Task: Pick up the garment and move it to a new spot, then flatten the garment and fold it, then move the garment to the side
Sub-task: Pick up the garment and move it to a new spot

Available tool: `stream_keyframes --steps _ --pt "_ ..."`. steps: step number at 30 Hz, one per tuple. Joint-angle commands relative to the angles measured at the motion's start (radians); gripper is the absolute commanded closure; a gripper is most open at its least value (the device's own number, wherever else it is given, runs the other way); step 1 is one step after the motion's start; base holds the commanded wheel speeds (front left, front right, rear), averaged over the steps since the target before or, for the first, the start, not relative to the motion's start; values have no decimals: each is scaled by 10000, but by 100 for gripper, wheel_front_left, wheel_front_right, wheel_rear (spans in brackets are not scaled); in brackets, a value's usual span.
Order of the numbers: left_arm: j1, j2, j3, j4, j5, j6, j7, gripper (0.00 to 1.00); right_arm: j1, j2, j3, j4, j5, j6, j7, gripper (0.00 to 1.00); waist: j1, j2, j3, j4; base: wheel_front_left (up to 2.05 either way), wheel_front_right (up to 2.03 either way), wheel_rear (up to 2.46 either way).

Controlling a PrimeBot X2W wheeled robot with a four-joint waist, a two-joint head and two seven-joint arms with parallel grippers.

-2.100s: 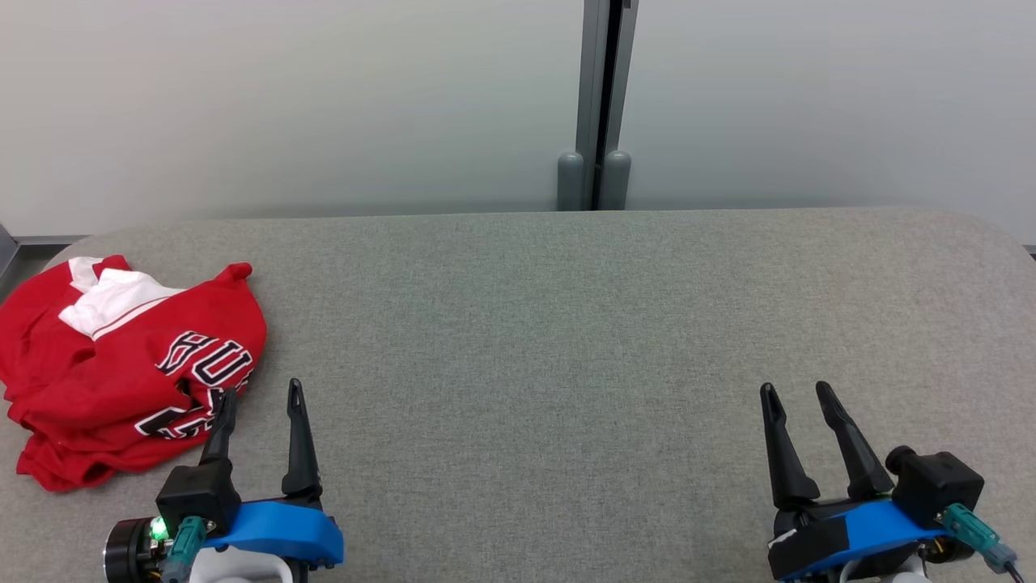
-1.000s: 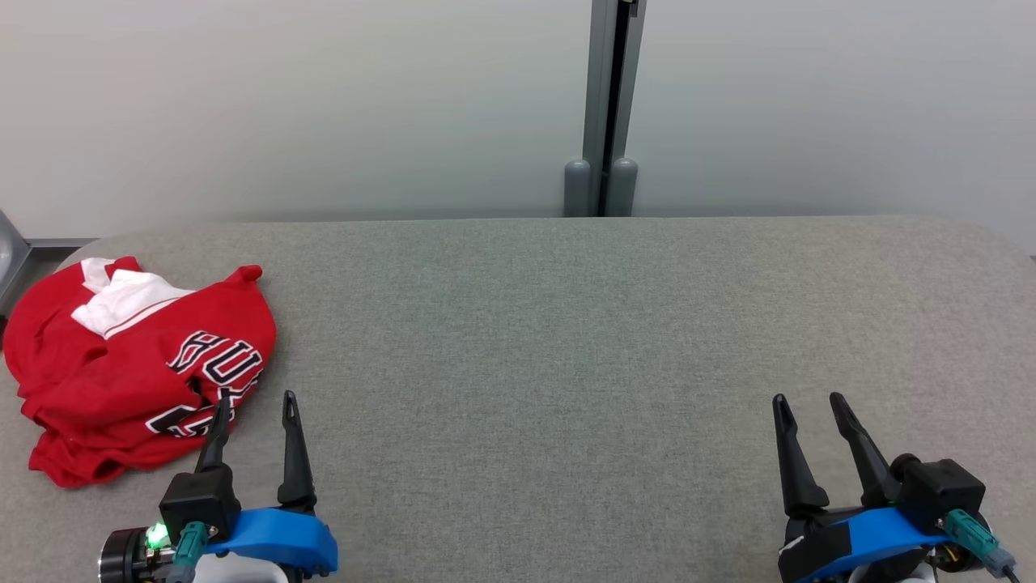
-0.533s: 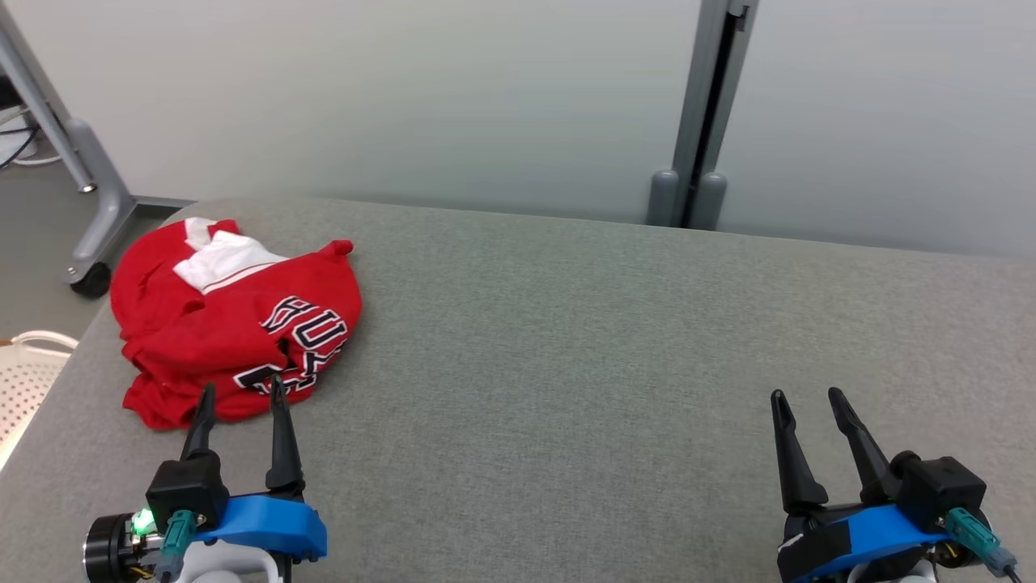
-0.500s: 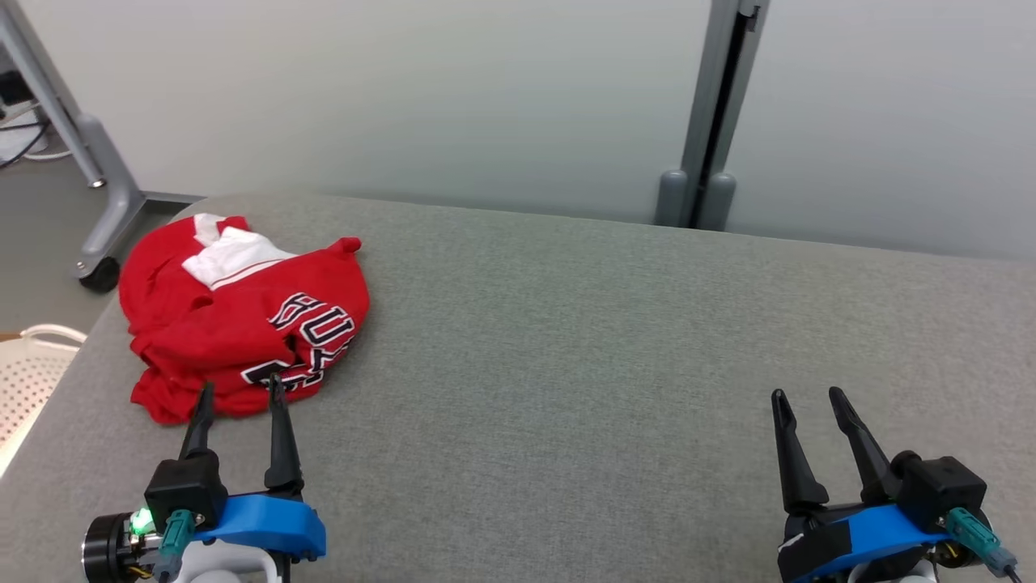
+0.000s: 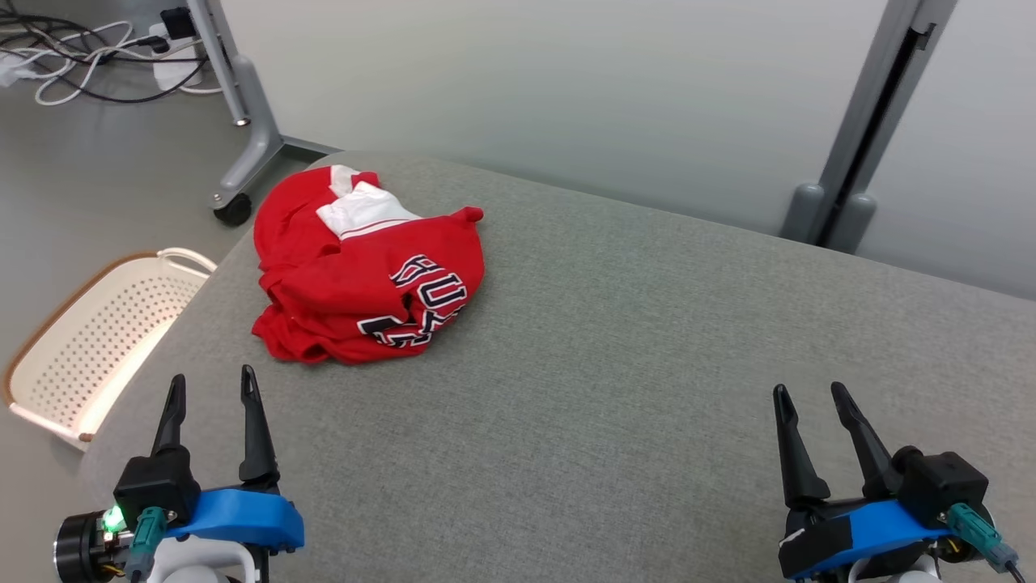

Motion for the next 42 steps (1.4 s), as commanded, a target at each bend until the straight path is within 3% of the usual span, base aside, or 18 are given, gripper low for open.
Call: stream_keyframes --steps 1,8,14,21,33,42 --pt "-62 30 54 -60 -31 36 -47 0 -72 -60 3 -7 -64 4 -39 0 0 0 137 236 0 0 0" --pt "70 147 149 -119 -173 28 -49 0 -58 -62 35 39 34 4 -39 0 0 0 118 629 0 0 0" --pt "17 303 276 -78 -318 63 -44 0 -104 -66 146 72 23 4 -39 0 0 0 88 481 0 0 0" --pt "-774 754 618 -33 -656 -149 16 0 -202 -62 -4 -200 -344 4 -39 0 0 0 423 -167 0 0 0" --pt "-3533 1681 1001 735 -1158 -547 191 0 -804 -59 -381 -928 -1259 4 -38 0 0 0 1912 -1562 0 0 0" --pt "-5532 2214 684 2769 -1475 -1155 1180 0 -1141 -56 -511 -1588 -1592 4 113 0 0 0 3064 -2325 0 0 0"
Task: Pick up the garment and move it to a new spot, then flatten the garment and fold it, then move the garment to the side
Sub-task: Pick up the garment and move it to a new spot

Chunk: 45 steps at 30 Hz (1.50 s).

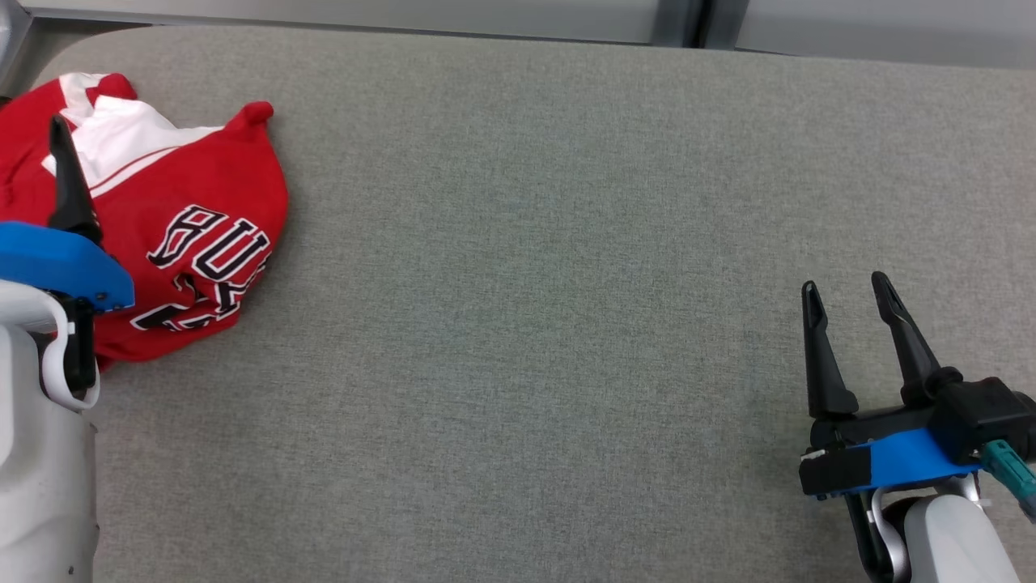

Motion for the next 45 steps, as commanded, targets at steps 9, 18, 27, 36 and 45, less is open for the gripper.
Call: stream_keyframes --steps 9,18,27,36,45 --pt "-1158 379 -683 1964 -126 -387 2070 0 -280 -48 -106 -441 -195 4 124 0 -3 -2 557 -83 0 0 0" --pt "-1385 249 -1046 3367 -742 -536 4150 0 -372 -48 -102 -519 -230 4 213 0 -3 -2 520 -92 0 0 0" --pt "-1135 234 -1757 3331 -1470 -596 4752 100 -294 -48 -18 -465 -122 4 226 0 -3 -2 385 -191 0 0 0" --pt "-1381 718 -2547 2189 -1677 -597 3143 100 -150 -48 55 -83 141 4 77 0 -3 -2 -387 -363 0 0 0" --pt "-2114 994 -3044 366 -1200 -569 1485 100 92 -49 223 386 590 4 -81 0 -3 -2 -1264 -913 0 0 0"
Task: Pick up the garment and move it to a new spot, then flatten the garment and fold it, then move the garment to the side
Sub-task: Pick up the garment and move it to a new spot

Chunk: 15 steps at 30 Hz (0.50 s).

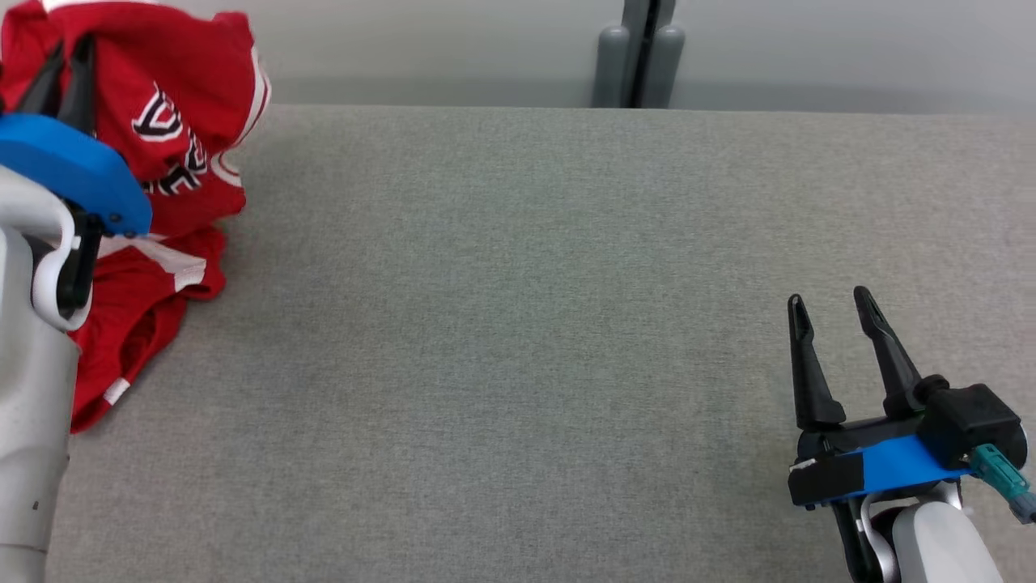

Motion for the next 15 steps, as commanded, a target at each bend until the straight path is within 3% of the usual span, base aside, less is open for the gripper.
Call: stream_keyframes --steps 1,8,15 --pt "-307 -52 -74 -291 46 -8 -135 100 98 -52 6 54 88 4 -47 0 1 0 -244 -297 0 0 0" --pt "-875 -266 -558 -2334 77 -6 -551 100 85 -50 337 73 521 4 -90 0 1 0 -430 -1362 0 0 0" --pt "-1249 -876 -1191 -3758 -332 -7 -483 100 153 -49 586 -187 926 4 -89 0 1 0 -387 -2588 0 0 0"
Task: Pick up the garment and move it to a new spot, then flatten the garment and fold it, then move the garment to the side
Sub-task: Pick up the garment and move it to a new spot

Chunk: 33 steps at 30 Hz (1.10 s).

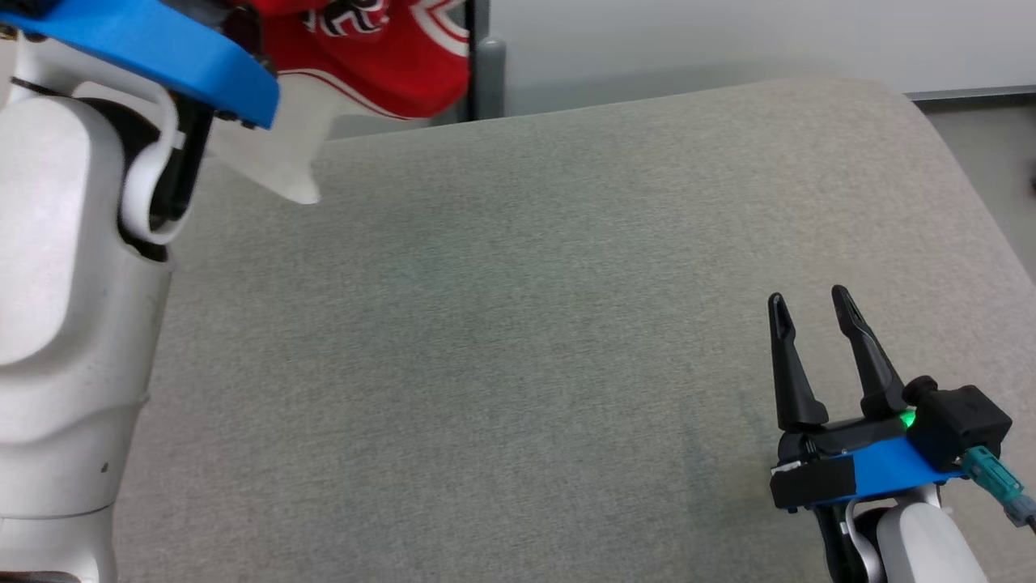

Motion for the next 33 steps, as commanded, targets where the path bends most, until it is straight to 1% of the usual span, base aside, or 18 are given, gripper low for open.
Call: stream_keyframes --steps 1,5,9,10,14,21,27,28,29,33 --pt "-132 -167 -229 -263 -174 -5 -46 100 134 -45 112 -70 154 4 -36 0 -1 0 -188 -532 0 0 0" --pt "172 -358 -588 -328 -337 -5 -78 100 165 -50 343 -158 256 4 -39 0 -1 0 -183 -1042 0 0 0" --pt "805 -622 -1071 56 -471 -5 -40 100 185 -45 425 -238 358 4 -38 0 -1 0 -108 -1264 0 0 0" --pt "805 -622 -1071 56 -471 -5 -40 100 185 -45 425 -238 358 4 -38 0 -1 0 -108 -1264 0 0 0" --pt "1755 -851 -1559 681 -659 -5 -202 100 158 -44 438 -299 391 4 -38 0 -1 0 -3 -1323 0 0 0" --pt "3459 -1078 -2542 2178 -841 -5 -702 100 132 -45 350 -288 418 4 -39 0 -1 0 95 -1304 0 0 0" --pt "4273 -1320 -3114 2987 -994 -5 -1139 100 254 -47 165 -242 297 4 -39 0 -1 0 32 -1112 0 0 0" --pt "4332 -1368 -3132 3067 -1002 -3 -1262 78 238 -44 170 -213 279 4 -39 0 -1 0 -13 -1065 0 0 0" --pt "4287 -1412 -3125 3053 -931 35 -1526 0 236 -45 177 -210 263 4 -39 0 -1 0 -46 -1023 0 0 0" --pt "4347 -1525 -3093 2758 -779 78 -2154 0 354 -47 123 -189 255 4 -39 0 -1 0 -283 -801 0 0 0"
